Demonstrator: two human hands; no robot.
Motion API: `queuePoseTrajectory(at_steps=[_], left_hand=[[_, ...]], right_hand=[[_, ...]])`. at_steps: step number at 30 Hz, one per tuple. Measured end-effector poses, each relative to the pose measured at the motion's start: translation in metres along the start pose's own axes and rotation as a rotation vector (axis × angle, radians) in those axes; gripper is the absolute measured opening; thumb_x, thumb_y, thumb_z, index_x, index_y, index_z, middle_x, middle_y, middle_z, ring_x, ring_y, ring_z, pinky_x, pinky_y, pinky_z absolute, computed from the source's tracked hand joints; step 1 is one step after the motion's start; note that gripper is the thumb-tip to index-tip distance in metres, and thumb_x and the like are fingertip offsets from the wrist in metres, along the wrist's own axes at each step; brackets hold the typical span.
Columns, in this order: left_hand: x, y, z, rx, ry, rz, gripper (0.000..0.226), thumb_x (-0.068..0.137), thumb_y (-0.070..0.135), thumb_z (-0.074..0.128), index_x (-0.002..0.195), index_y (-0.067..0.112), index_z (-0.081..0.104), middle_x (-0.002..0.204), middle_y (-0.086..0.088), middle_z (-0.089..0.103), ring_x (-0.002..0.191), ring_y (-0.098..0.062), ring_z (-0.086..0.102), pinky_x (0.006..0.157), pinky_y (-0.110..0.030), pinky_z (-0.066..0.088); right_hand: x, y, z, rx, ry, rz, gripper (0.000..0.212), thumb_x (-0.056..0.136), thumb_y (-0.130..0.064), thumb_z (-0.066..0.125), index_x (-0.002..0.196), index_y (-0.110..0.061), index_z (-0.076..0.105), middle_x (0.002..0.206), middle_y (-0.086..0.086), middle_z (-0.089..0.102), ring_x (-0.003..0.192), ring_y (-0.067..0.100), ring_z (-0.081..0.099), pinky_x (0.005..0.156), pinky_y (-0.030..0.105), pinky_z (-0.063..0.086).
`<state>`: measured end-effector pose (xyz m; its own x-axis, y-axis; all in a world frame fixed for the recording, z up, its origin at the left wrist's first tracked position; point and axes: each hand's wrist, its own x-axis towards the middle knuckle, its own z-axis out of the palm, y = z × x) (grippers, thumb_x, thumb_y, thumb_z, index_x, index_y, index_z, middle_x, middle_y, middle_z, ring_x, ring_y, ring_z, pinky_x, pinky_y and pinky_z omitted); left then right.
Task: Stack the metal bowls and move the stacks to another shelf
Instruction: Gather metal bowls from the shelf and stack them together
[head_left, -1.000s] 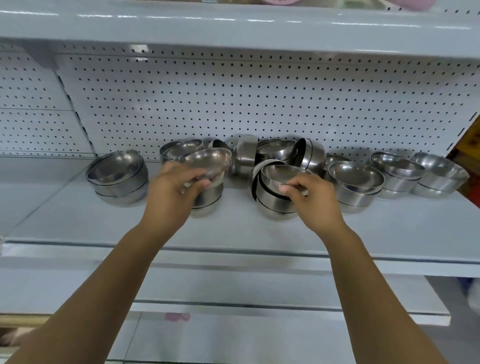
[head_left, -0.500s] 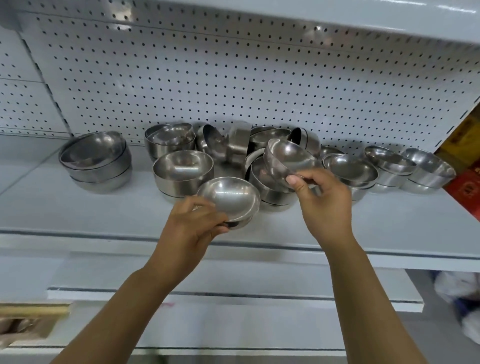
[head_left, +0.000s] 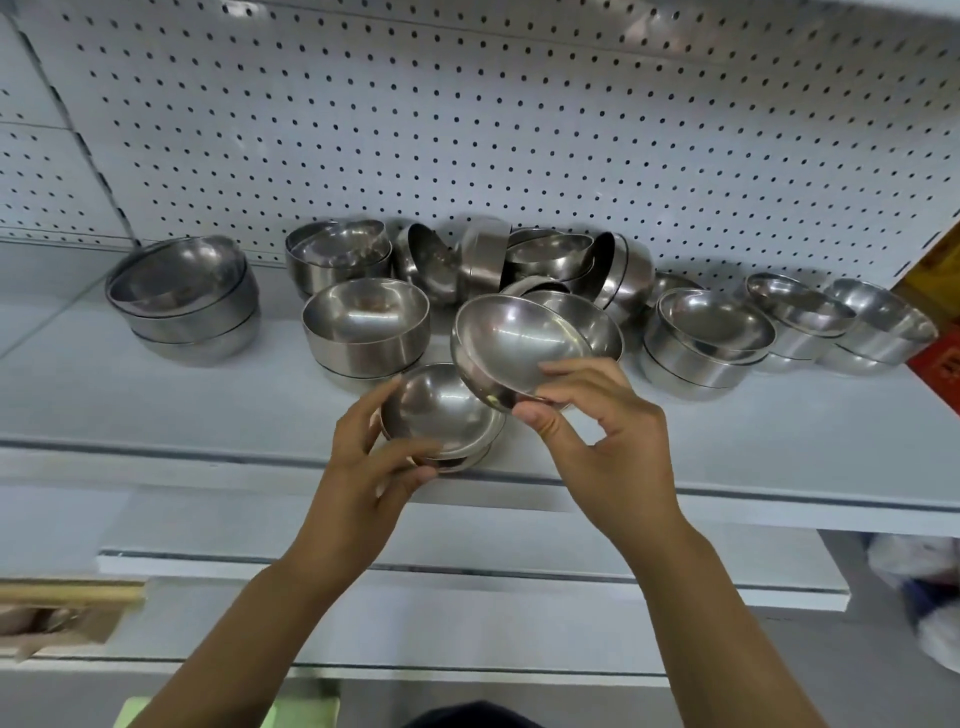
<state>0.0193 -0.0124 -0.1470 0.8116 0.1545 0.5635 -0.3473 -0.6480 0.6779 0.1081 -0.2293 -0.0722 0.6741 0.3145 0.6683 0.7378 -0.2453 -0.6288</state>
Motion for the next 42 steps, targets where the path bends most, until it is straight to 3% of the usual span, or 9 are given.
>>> queuePoseTrajectory(at_steps=[4,9,12,22,26,28,31,37,42], left_hand=[[-0.003,0.008,-0.007,-0.105,0.048,-0.166,0.066,0.085,0.019,0.074,0.145,0.032,0.050,0.165,0.003,0.031,0.152,-0.013,0.032,0.119,-0.030,0.037],[-0.007,0.024,-0.013,-0.343,0.158,-0.456,0.052,0.097,0.036,0.055,0.149,0.033,0.047,0.137,0.023,0.063,0.133,-0.001,0.055,0.106,-0.022,0.049],[-0.008,0.024,-0.015,-0.412,0.165,-0.503,0.044,0.103,0.039,0.049,0.147,0.031,0.052,0.140,0.020,0.061,0.132,-0.005,0.056,0.111,-0.043,0.047],[-0.006,0.028,-0.012,-0.455,0.082,-0.508,0.035,0.107,0.027,0.048,0.140,0.024,0.060,0.132,0.005,0.069,0.125,-0.018,0.064,0.106,-0.048,0.051],[-0.004,0.023,-0.010,-0.412,0.065,-0.509,0.039,0.104,0.033,0.054,0.143,0.033,0.056,0.136,0.015,0.065,0.128,-0.014,0.061,0.107,-0.044,0.051],[-0.003,0.024,-0.009,-0.406,0.049,-0.504,0.048,0.097,0.039,0.059,0.145,0.038,0.051,0.137,0.023,0.062,0.129,-0.006,0.059,0.105,-0.033,0.052],[0.000,0.024,-0.006,-0.432,0.003,-0.481,0.066,0.090,0.040,0.072,0.149,0.037,0.043,0.142,0.028,0.055,0.132,0.004,0.053,0.099,-0.015,0.050],[0.014,0.018,0.006,-0.403,-0.094,-0.474,0.119,0.060,0.057,0.091,0.157,0.042,0.024,0.149,0.030,0.043,0.138,0.005,0.043,0.112,-0.027,0.043],[0.022,0.006,0.010,-0.353,-0.008,-0.431,0.114,0.055,0.051,0.092,0.153,0.037,0.035,0.143,0.030,0.049,0.133,0.008,0.048,0.110,-0.020,0.044]], right_hand=[[-0.004,-0.006,0.009,0.049,-0.027,-0.048,0.017,0.087,-0.028,0.080,0.085,-0.011,0.079,0.088,-0.006,0.074,0.113,0.015,0.065,0.097,0.028,0.049],[-0.010,-0.005,0.030,0.083,-0.082,-0.065,0.021,0.085,-0.032,0.079,0.084,-0.011,0.079,0.087,-0.005,0.074,0.111,0.019,0.065,0.096,0.029,0.050],[-0.018,0.002,0.039,0.069,-0.123,-0.068,0.023,0.086,-0.034,0.078,0.083,-0.011,0.079,0.087,-0.005,0.073,0.111,0.019,0.063,0.096,0.028,0.049],[-0.026,0.024,0.051,0.032,-0.167,0.029,0.022,0.078,-0.033,0.087,0.087,-0.015,0.078,0.107,-0.005,0.072,0.126,0.016,0.057,0.104,0.029,0.047],[-0.027,0.019,0.046,-0.006,-0.158,0.083,0.044,0.075,-0.042,0.085,0.108,-0.014,0.077,0.130,-0.006,0.066,0.135,0.014,0.051,0.111,0.027,0.043],[-0.031,0.015,0.043,0.007,-0.116,0.130,0.052,0.075,-0.045,0.083,0.116,-0.015,0.074,0.137,-0.007,0.063,0.136,0.014,0.050,0.110,0.027,0.044],[-0.038,0.011,0.039,0.028,-0.017,0.196,0.045,0.079,-0.043,0.079,0.118,-0.021,0.073,0.136,-0.008,0.064,0.133,0.012,0.053,0.108,0.025,0.045],[-0.026,0.004,0.028,-0.026,0.141,0.255,0.029,0.090,-0.035,0.076,0.116,-0.022,0.072,0.119,-0.016,0.067,0.119,0.011,0.061,0.101,0.020,0.047],[0.031,0.009,0.015,-0.220,0.083,0.251,0.036,0.090,-0.038,0.079,0.120,-0.022,0.068,0.117,-0.016,0.060,0.116,0.013,0.055,0.098,0.024,0.047]])
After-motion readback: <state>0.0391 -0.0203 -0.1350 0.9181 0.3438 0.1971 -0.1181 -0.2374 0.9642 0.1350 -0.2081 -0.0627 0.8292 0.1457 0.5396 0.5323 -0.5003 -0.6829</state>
